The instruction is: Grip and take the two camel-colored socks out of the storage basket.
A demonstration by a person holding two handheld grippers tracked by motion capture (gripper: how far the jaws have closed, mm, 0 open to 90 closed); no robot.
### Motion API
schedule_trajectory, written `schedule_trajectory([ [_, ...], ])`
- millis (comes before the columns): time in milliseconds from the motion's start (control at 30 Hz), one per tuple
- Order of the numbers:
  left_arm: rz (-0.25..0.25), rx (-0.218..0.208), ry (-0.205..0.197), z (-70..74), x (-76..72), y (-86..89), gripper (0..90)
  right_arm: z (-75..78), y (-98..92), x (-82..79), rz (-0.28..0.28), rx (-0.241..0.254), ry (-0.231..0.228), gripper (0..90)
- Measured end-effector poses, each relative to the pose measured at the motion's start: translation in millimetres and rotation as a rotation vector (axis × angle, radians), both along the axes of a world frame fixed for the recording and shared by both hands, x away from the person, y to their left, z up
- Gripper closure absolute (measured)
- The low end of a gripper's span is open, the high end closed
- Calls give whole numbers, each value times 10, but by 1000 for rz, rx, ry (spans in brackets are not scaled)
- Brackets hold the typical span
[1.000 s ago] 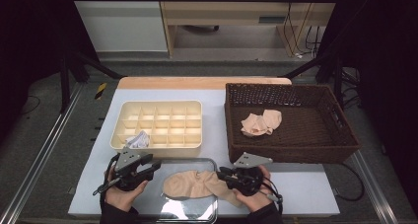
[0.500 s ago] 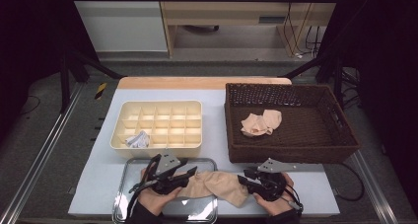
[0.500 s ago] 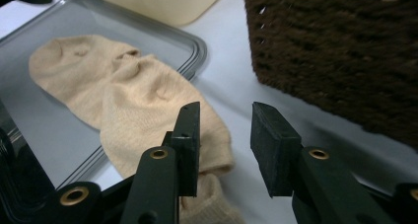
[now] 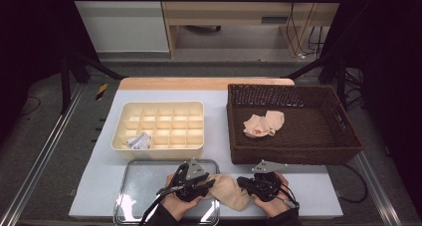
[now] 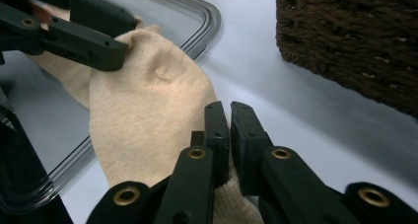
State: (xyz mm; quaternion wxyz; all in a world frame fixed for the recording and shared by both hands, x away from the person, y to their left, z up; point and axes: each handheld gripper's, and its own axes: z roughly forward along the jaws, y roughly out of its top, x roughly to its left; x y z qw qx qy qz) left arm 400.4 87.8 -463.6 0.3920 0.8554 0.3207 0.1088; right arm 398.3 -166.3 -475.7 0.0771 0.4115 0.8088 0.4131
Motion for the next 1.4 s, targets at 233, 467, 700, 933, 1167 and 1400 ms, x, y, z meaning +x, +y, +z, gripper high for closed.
schedule_trajectory([
  [233, -1, -20, 0, 55, -35, 38, 861, 109, 29, 80, -22, 7, -37, 880],
  [467, 22, -13, -14, 91, -137, 123, 865, 123, 102, 172, -49, 5, -80, 780],
  [700, 59, -13, -6, -40, -185, 155, 865, 271, -189, 56, -116, 79, -156, 685],
  [933, 59, -21, -7, -64, -194, 157, 864, -25, -205, 27, -96, 10, -52, 678],
  [1167, 73, -46, -13, -61, -193, 169, 865, -22, -155, 31, -58, -41, -17, 895],
  [1400, 68, -50, -16, -67, -223, 125, 858, 34, -294, 35, -136, -53, -41, 871],
])
